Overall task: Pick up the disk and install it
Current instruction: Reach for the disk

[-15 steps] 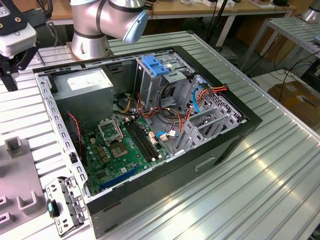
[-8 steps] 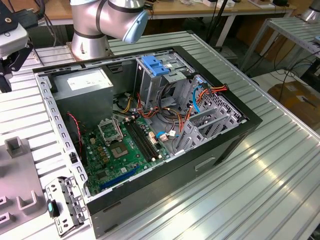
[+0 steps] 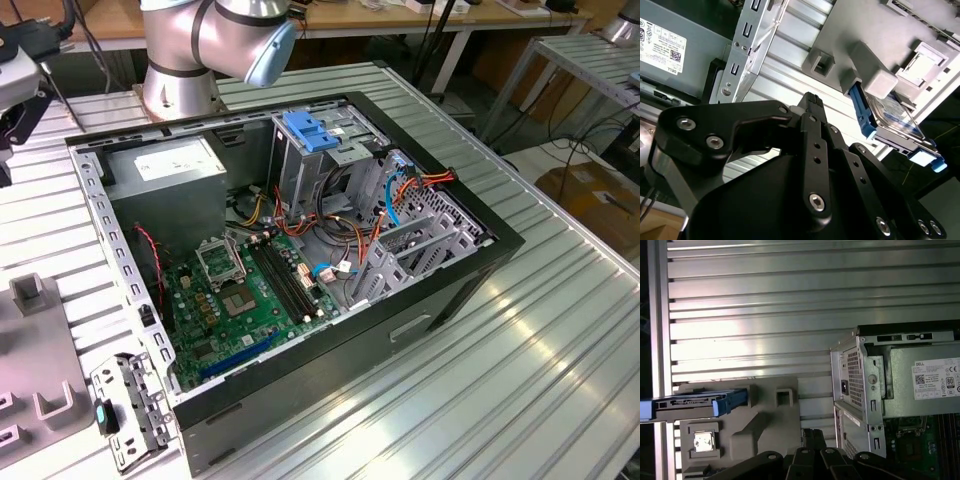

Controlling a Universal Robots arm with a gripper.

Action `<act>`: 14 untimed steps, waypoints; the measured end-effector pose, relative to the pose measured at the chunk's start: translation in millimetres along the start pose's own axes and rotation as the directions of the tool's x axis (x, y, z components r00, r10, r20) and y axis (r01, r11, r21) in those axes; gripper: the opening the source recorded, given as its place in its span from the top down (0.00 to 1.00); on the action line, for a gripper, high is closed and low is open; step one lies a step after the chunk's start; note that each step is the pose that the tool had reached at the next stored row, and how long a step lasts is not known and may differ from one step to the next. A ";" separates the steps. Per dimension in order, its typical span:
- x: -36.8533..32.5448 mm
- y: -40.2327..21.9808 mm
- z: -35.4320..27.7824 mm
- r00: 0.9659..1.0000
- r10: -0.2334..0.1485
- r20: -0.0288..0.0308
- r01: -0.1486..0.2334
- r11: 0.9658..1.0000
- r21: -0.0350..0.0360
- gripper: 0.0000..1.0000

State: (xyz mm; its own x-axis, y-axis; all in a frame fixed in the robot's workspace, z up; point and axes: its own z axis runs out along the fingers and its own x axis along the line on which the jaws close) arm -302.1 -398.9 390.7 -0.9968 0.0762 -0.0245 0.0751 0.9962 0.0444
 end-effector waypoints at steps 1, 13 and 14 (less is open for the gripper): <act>1.2 -0.1 0.0 1.000 0.000 0.000 0.000 1.000 0.000 0.89; 15.4 -1.2 -0.3 1.000 0.000 0.000 0.000 1.000 0.000 0.89; 16.7 -1.2 -0.3 1.000 0.000 0.000 0.000 1.000 0.000 0.89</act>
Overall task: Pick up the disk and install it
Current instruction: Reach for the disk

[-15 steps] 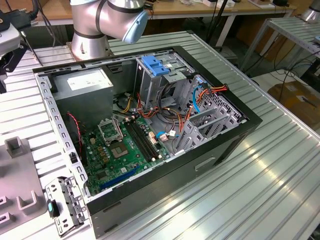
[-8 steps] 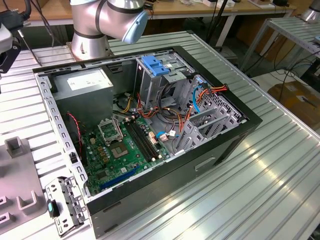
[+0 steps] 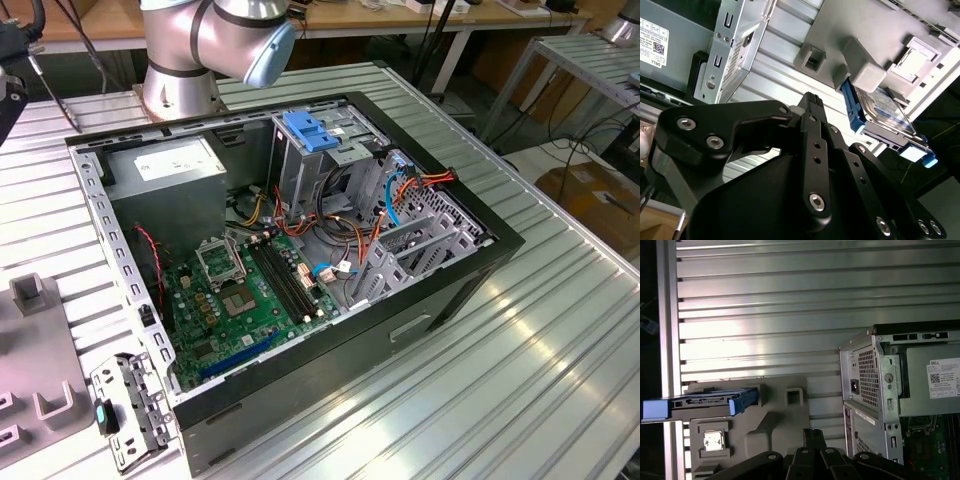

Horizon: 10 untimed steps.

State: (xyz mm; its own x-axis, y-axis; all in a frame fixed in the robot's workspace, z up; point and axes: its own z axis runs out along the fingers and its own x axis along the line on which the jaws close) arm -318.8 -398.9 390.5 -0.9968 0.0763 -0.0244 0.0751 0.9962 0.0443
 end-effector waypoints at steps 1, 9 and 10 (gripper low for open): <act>1.0 -0.1 0.0 1.000 0.000 0.000 0.000 1.000 0.000 0.89; 9.7 -0.7 -0.2 1.000 0.000 0.000 0.000 1.000 0.000 0.89; 11.3 -0.9 -0.2 1.000 0.000 0.000 0.000 1.000 0.000 0.89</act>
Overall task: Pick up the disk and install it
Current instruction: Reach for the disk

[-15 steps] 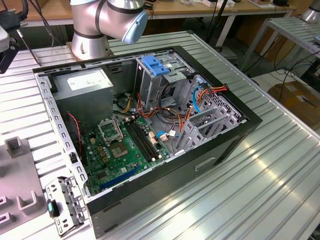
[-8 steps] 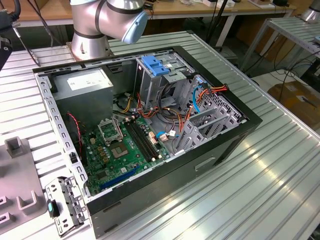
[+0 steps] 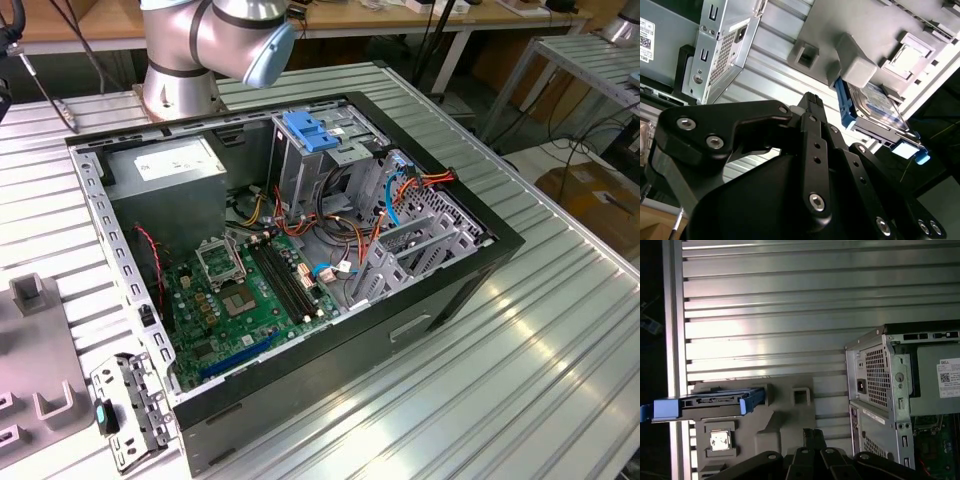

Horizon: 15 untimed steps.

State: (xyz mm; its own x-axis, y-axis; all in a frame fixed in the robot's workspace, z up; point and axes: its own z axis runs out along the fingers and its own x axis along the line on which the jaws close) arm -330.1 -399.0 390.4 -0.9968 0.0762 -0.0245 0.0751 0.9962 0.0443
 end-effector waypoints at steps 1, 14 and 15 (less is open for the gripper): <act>1.7 -0.1 -0.1 1.000 0.000 0.000 0.000 1.000 0.000 0.89; 18.4 -1.4 -0.3 1.000 0.000 0.000 0.000 1.000 0.000 0.89; 19.8 -1.5 -0.3 1.000 0.000 0.000 0.000 1.000 0.000 0.89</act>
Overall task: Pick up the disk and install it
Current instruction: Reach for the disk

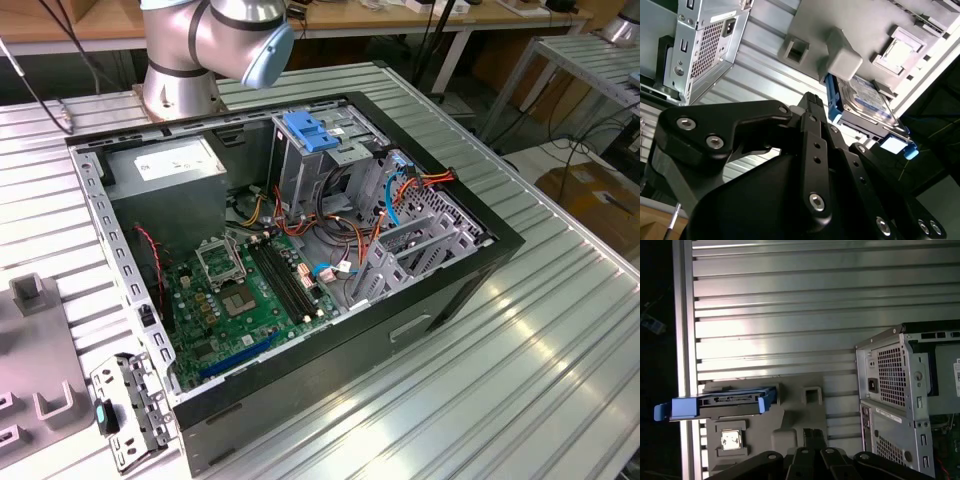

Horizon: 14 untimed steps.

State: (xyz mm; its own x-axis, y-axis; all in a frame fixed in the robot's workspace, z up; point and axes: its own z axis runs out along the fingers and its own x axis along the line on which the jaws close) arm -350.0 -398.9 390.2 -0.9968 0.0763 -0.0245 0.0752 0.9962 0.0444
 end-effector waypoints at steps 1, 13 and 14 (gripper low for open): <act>1.4 -0.1 -0.1 1.000 0.000 0.000 0.000 1.000 0.000 0.89; 18.7 -1.4 -0.3 1.000 0.000 0.000 0.000 1.000 0.000 0.89; 20.2 -1.5 -0.3 1.000 0.000 0.000 0.000 1.000 0.000 0.89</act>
State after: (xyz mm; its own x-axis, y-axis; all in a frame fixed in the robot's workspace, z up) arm -370.2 -398.9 389.9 -0.9968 0.0763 -0.0244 0.0752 0.9962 0.0443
